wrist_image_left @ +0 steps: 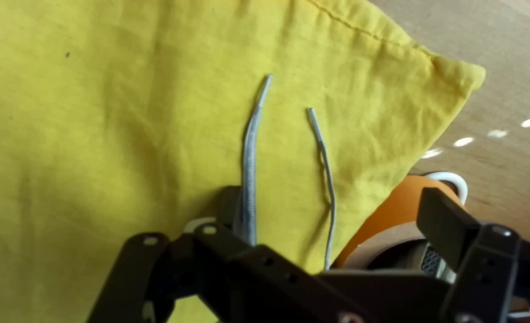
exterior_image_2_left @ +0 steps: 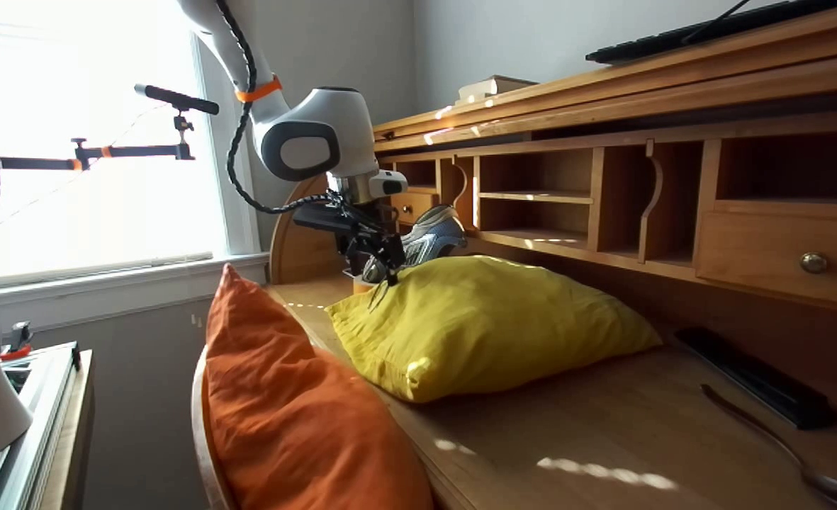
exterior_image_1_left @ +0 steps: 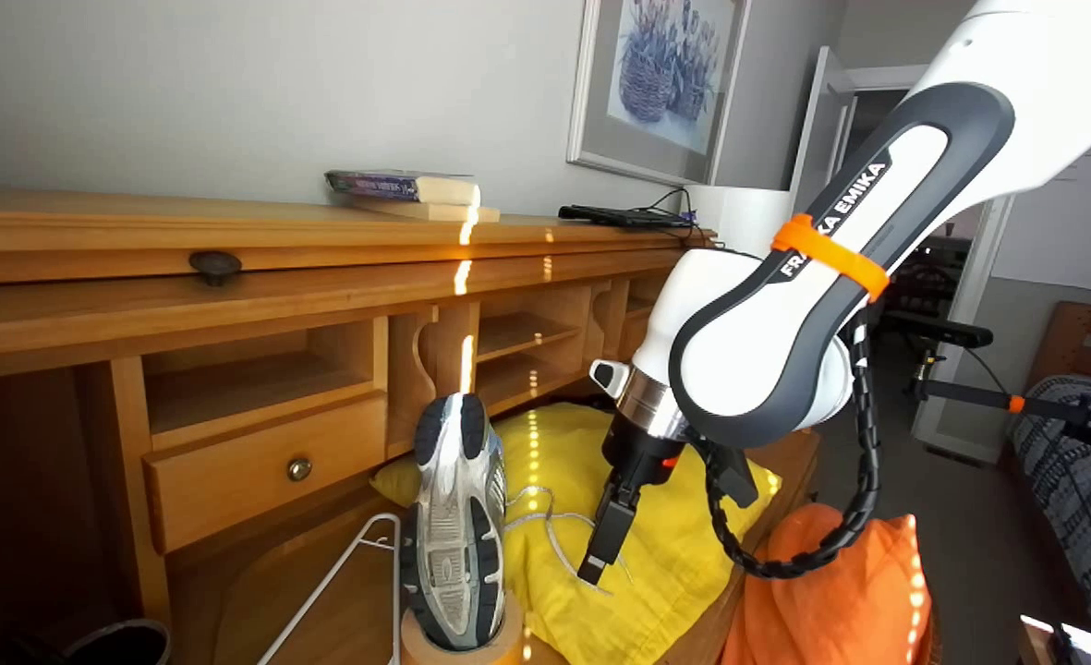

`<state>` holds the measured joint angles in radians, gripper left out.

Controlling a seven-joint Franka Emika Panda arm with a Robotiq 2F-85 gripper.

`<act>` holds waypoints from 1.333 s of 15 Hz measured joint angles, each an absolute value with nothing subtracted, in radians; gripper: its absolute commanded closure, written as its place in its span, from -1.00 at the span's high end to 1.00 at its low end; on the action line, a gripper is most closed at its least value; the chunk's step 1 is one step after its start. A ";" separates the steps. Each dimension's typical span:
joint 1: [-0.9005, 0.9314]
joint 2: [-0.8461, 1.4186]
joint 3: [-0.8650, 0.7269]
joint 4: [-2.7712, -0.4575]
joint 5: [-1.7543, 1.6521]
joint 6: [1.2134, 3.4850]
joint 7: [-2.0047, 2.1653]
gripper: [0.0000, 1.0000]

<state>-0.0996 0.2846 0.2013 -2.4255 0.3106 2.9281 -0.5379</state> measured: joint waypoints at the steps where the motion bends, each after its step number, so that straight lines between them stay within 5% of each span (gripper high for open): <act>1: -0.099 0.285 0.198 -2.429 0.292 2.935 -0.517 1.00; 15: 0.001 0.346 0.068 -2.437 0.027 3.039 -0.221 0.96; 17: 0.013 0.347 0.055 -2.435 0.013 3.040 -0.202 0.46; 20: 0.025 0.348 0.043 -2.432 0.004 3.041 -0.184 0.14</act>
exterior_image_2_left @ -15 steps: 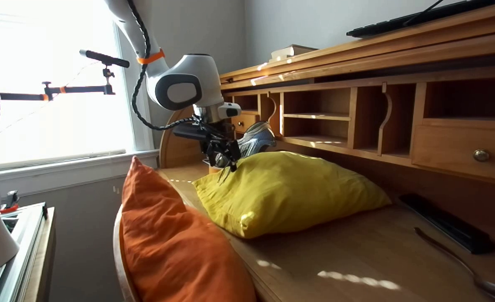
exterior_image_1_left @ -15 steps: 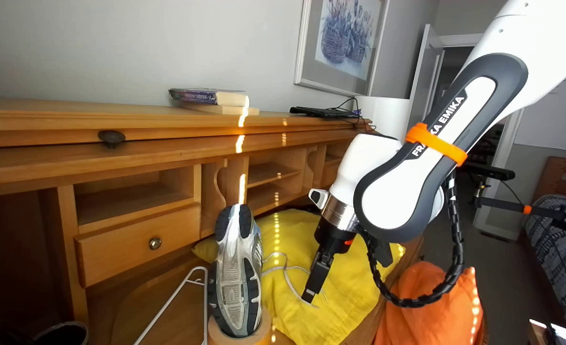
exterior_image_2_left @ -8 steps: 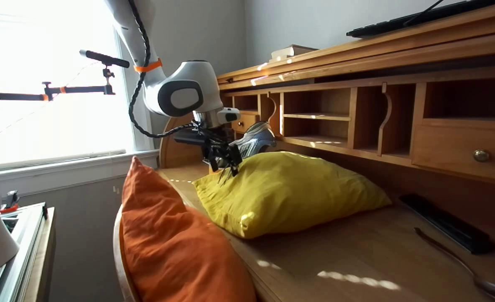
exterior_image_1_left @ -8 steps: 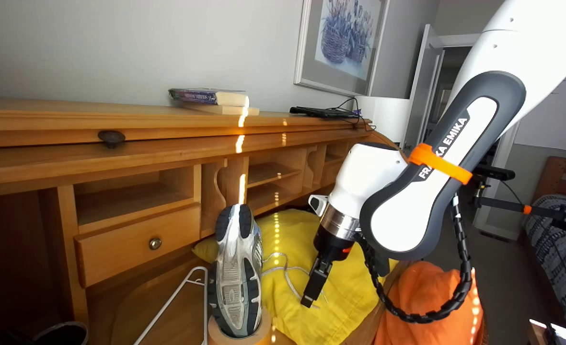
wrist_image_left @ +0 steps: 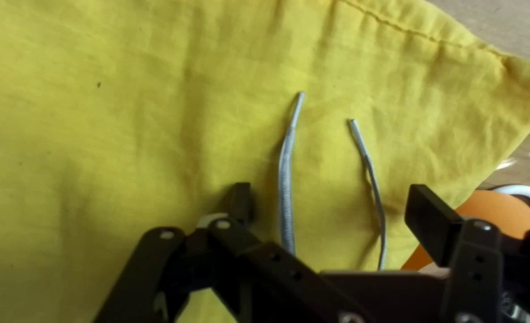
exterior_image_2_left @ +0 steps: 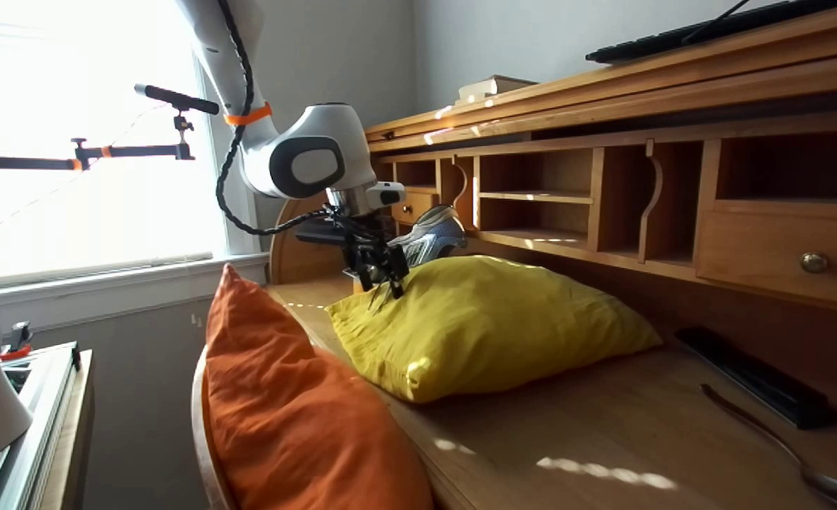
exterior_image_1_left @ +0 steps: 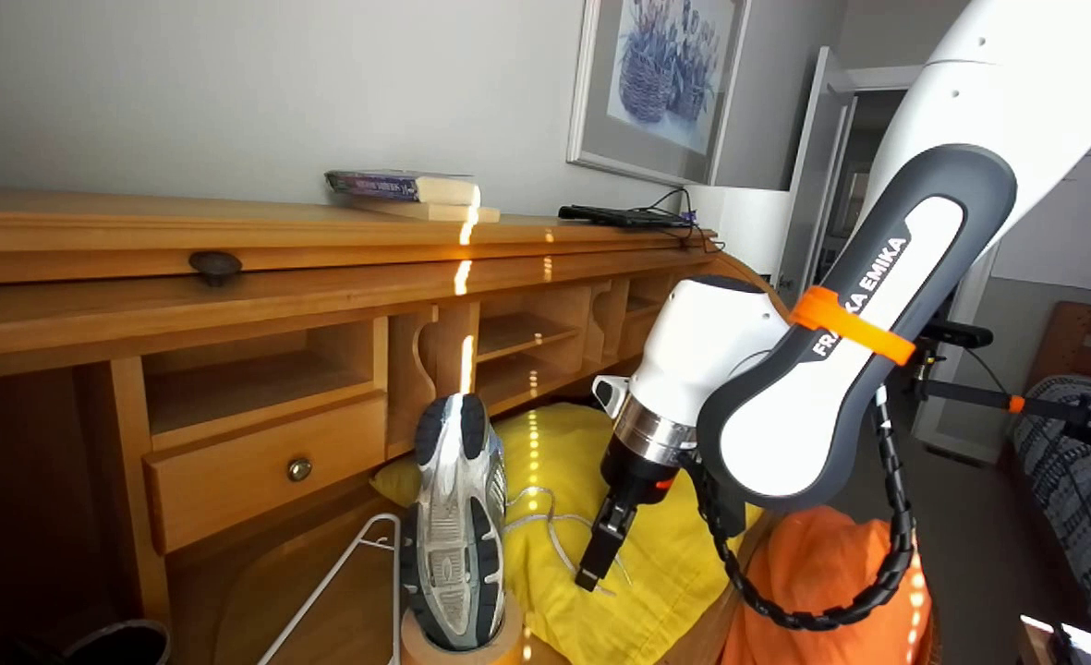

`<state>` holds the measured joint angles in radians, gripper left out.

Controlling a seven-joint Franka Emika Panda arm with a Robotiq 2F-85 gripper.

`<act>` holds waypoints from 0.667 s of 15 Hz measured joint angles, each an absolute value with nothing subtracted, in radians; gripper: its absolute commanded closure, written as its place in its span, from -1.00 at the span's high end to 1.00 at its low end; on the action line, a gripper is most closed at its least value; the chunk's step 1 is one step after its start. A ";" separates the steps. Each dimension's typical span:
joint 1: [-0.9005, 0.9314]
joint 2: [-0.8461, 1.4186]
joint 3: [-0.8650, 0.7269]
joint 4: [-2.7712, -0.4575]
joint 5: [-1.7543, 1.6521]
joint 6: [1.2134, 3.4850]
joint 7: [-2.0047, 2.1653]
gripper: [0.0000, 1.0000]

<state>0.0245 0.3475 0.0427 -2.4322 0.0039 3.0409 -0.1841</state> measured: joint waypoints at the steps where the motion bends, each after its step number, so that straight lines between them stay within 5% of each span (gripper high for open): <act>1: 0.027 0.348 0.039 -2.432 0.002 3.041 -0.179 -0.02; 2: 0.029 0.348 0.036 -2.431 0.001 3.041 -0.175 -0.07; 8: 0.032 0.348 0.025 -2.427 -0.003 3.041 -0.161 0.51; 10: 0.036 0.348 0.025 -2.426 -0.003 3.041 -0.158 0.41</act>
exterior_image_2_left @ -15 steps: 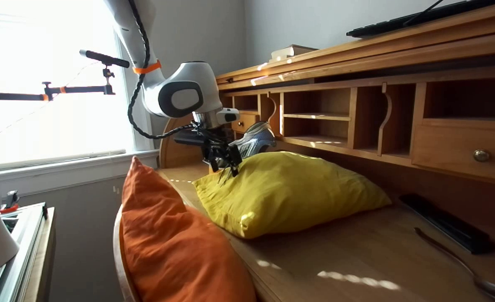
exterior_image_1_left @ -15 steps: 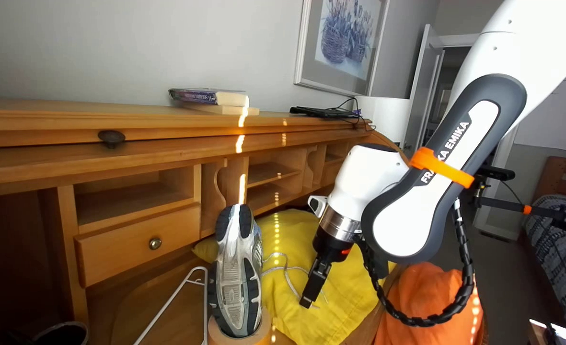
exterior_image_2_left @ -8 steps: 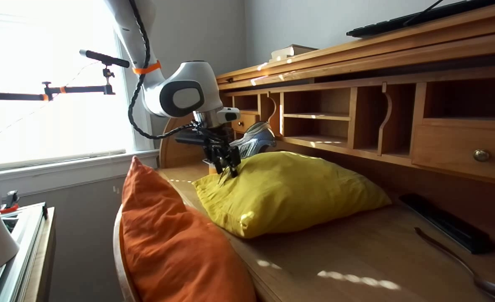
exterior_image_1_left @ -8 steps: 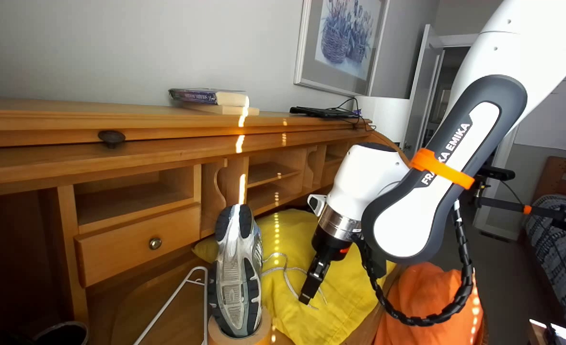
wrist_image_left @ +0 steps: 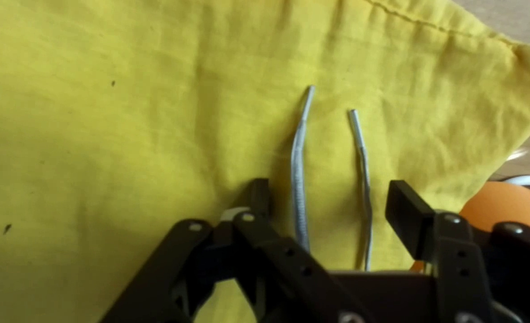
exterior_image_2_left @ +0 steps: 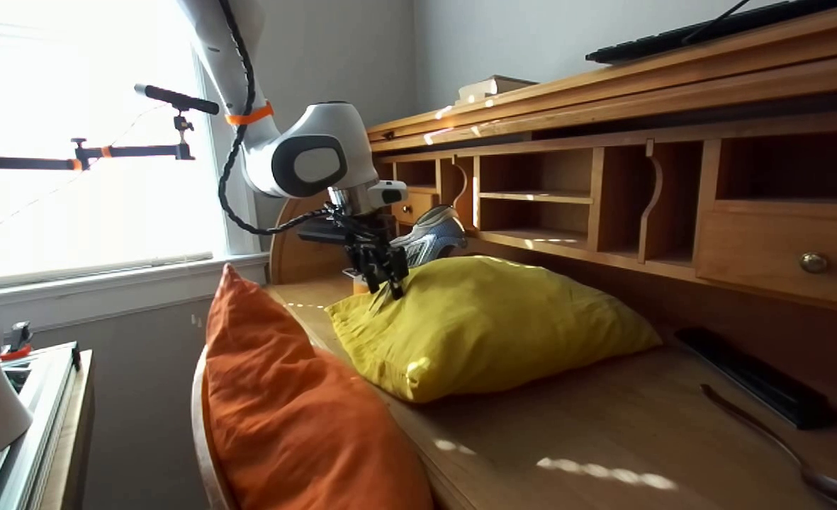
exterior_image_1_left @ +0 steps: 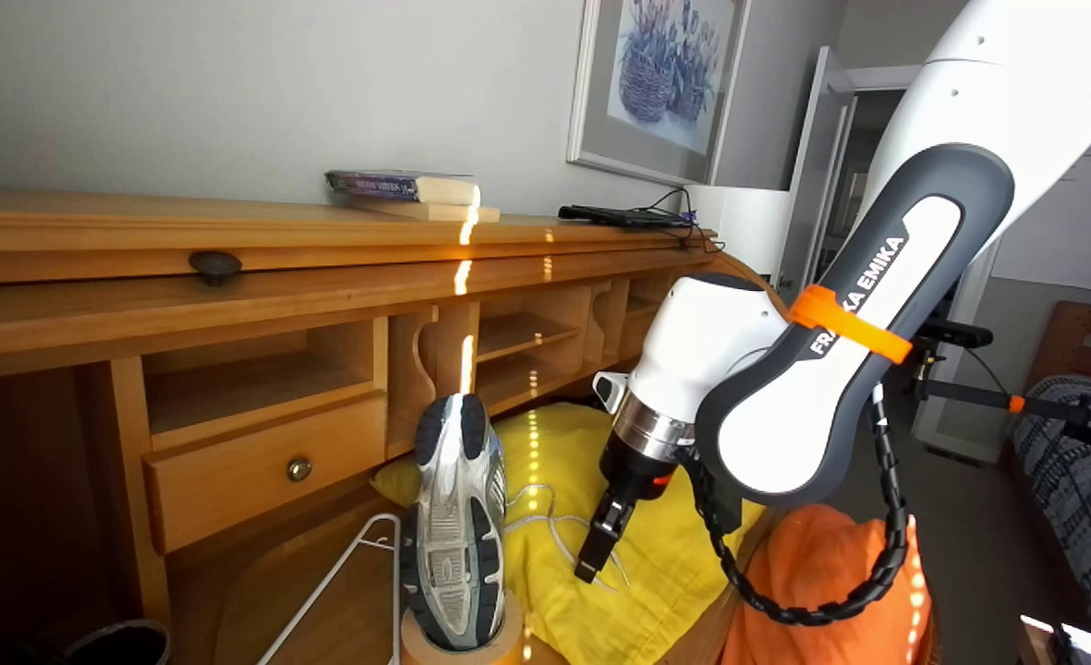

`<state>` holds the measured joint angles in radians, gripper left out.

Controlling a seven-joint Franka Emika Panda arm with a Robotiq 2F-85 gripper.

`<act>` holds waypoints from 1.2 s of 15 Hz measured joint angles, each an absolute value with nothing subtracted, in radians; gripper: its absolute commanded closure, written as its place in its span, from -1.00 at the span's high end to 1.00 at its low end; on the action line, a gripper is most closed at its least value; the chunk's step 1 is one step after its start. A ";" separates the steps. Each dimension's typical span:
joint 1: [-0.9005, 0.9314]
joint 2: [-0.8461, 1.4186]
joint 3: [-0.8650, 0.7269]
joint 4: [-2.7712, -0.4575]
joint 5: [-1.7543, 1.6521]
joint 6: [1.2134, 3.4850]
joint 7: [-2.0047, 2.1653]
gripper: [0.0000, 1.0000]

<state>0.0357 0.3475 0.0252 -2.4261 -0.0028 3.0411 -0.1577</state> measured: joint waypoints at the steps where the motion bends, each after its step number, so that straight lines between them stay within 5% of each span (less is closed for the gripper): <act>1: 0.037 0.348 0.026 -2.426 -0.003 3.041 -0.156 0.41; 18: 0.040 0.328 0.042 -2.426 -0.003 3.041 -0.130 -0.01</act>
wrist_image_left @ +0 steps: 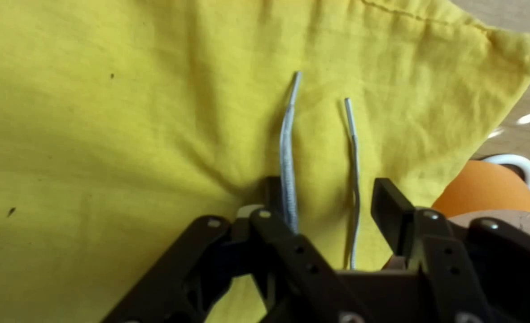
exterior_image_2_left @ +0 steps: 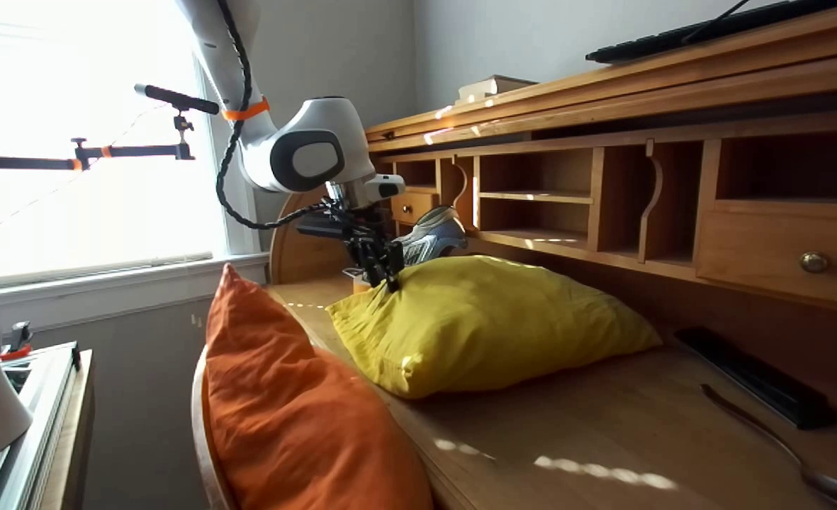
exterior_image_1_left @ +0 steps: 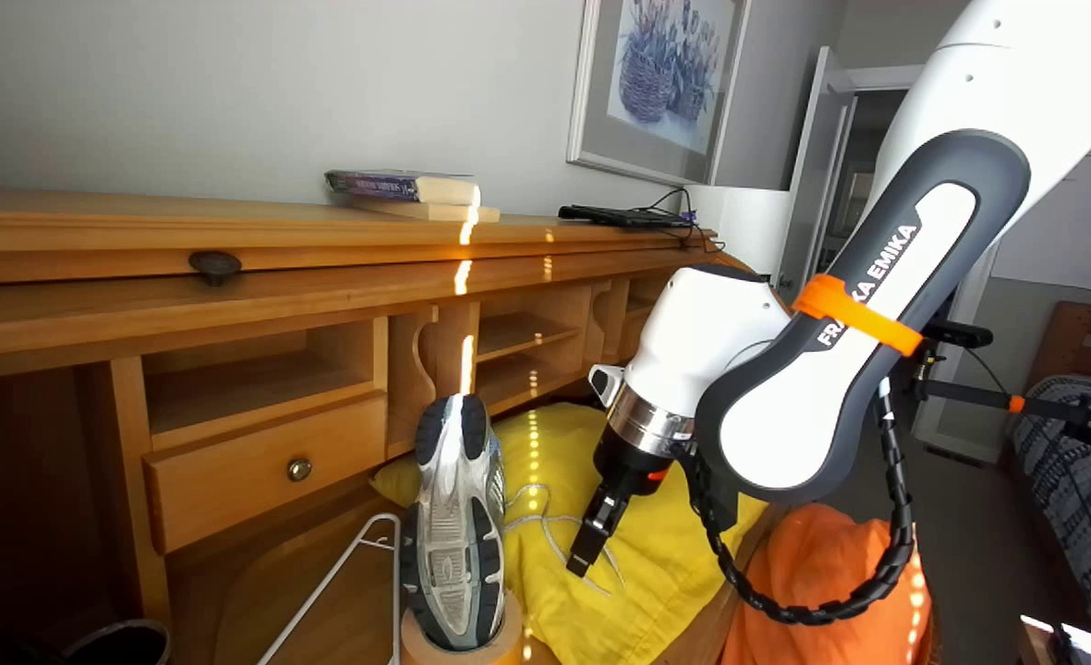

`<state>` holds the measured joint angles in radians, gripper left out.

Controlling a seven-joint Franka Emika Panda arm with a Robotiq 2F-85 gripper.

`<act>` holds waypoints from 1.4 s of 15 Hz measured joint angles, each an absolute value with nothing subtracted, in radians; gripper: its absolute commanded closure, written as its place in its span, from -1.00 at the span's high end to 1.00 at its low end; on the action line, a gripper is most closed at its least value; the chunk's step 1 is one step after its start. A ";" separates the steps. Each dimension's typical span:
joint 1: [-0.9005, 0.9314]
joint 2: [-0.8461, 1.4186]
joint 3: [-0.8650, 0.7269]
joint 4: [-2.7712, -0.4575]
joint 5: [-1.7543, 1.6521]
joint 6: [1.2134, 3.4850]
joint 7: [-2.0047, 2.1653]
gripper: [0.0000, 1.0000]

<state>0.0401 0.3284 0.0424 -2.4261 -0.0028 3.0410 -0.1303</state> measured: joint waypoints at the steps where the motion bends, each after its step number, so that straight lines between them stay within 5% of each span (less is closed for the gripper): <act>1: 0.040 0.327 0.043 -2.426 -0.003 3.041 -0.129 -0.13; 4: 0.040 0.321 0.043 -2.428 -0.003 3.041 -0.125 -0.12; 7: 0.040 0.311 0.043 -2.432 -0.003 3.041 -0.119 0.33; 12: 0.040 0.301 0.044 -2.435 -0.003 3.041 -0.114 0.72; 13: 0.040 0.300 0.045 -2.435 -0.003 3.041 -0.112 0.68; 18: 0.040 0.296 0.048 -2.437 -0.003 3.040 -0.103 -0.15; 21: 0.040 0.296 0.047 -2.438 -0.003 3.040 -0.101 -0.31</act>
